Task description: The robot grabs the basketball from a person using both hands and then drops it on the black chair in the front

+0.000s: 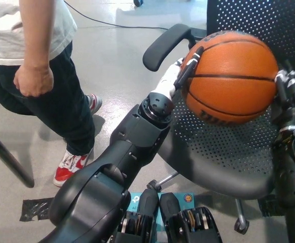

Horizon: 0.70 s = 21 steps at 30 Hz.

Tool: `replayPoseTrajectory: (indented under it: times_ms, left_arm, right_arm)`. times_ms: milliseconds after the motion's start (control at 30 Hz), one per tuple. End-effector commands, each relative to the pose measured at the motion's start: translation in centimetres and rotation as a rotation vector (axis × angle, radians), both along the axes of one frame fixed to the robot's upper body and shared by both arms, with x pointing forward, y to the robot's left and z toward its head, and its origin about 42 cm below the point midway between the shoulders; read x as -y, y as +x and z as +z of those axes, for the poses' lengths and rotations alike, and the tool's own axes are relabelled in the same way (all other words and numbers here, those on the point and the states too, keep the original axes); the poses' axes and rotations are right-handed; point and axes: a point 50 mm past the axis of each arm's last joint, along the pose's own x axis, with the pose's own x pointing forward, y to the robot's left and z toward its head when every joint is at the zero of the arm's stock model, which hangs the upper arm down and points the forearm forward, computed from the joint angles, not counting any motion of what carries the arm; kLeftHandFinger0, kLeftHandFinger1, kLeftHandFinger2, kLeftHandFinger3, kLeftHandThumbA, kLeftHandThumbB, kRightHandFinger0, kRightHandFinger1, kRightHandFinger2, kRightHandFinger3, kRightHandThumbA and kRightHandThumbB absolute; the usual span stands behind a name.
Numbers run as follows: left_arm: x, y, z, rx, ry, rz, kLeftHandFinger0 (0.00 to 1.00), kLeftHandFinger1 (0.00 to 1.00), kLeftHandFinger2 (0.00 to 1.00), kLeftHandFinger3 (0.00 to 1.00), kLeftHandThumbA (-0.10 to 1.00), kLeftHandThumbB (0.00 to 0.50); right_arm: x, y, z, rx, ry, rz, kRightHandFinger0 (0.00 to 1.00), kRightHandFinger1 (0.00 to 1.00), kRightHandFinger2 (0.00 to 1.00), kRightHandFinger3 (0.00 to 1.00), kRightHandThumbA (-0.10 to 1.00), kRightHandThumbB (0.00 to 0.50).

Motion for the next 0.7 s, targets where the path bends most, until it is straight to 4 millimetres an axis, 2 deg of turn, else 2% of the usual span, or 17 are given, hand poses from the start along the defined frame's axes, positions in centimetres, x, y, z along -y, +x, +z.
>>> replayPoseTrajectory:
  times_ms: [0, 67, 167, 200, 233, 367, 433, 467, 567, 600, 667]
  left_arm:
    - [2.7, 1.0, 7.9, 0.223, -0.05, -0.137, 1.0, 1.0, 1.0, 1.0, 1.0, 0.206]
    - [1.2, 1.8, 8.6, 0.243, -0.045, -0.111, 1.0, 1.0, 1.0, 1.0, 1.0, 0.232]
    - [1.2, 1.8, 8.7, 0.244, -0.046, -0.112, 1.0, 1.0, 1.0, 1.0, 1.0, 0.235]
    - [-1.2, 2.9, 10.1, 0.264, -0.049, -0.085, 1.0, 1.0, 1.0, 1.0, 1.0, 0.235]
    - [-1.9, 3.2, 10.4, 0.27, -0.056, -0.074, 1.0, 1.0, 1.0, 1.0, 1.0, 0.227]
    - [-2.4, 3.4, 10.6, 0.266, -0.083, -0.063, 1.0, 1.0, 1.0, 1.0, 1.0, 0.238]
    - [-3.7, 3.7, 10.6, 0.271, -0.096, -0.052, 1.0, 1.0, 1.0, 1.0, 1.0, 0.275]
    - [-4.0, 3.7, 10.6, 0.271, -0.103, -0.055, 1.0, 1.0, 1.0, 1.0, 1.0, 0.283]
    - [-4.2, 3.8, 10.6, 0.268, -0.116, -0.058, 1.0, 1.0, 1.0, 1.0, 1.0, 0.285]
    - [-5.0, 3.8, 10.4, 0.278, -0.15, -0.064, 1.0, 1.0, 1.0, 1.0, 1.0, 0.288]
    - [-5.3, 3.7, 10.5, 0.288, -0.179, -0.073, 1.0, 1.0, 1.0, 1.0, 1.0, 0.279]
  right_arm:
    - [3.5, 1.8, 7.5, 0.247, -0.032, -0.094, 1.0, 1.0, 1.0, 1.0, 1.0, 0.266]
    - [5.9, 1.3, 8.0, 0.274, -0.072, -0.146, 1.0, 1.0, 1.0, 1.0, 1.0, 0.225]
    - [6.0, 1.3, 8.0, 0.276, -0.072, -0.148, 1.0, 1.0, 1.0, 1.0, 1.0, 0.224]
    - [8.7, 0.3, 8.8, 0.307, -0.078, -0.207, 1.0, 1.0, 1.0, 1.0, 1.0, 0.23]
    - [9.3, -0.1, 9.0, 0.315, -0.079, -0.229, 1.0, 1.0, 1.0, 1.0, 1.0, 0.232]
    - [9.8, -0.6, 9.3, 0.33, -0.07, -0.242, 1.0, 1.0, 1.0, 1.0, 1.0, 0.238]
    - [11.5, -2.1, 10.5, 0.371, -0.121, -0.293, 1.0, 1.0, 1.0, 1.0, 1.0, 0.266]
    - [11.7, -2.3, 10.8, 0.379, -0.13, -0.299, 1.0, 1.0, 1.0, 1.0, 1.0, 0.284]
    - [11.9, -2.5, 11.1, 0.389, -0.143, -0.308, 1.0, 1.0, 1.0, 1.0, 1.0, 0.291]
    - [12.3, -3.5, 12.3, 0.435, -0.206, -0.325, 1.0, 1.0, 1.0, 1.0, 1.0, 0.345]
    - [11.9, -4.2, 13.2, 0.46, -0.221, -0.318, 1.0, 1.0, 1.0, 1.0, 1.0, 0.34]
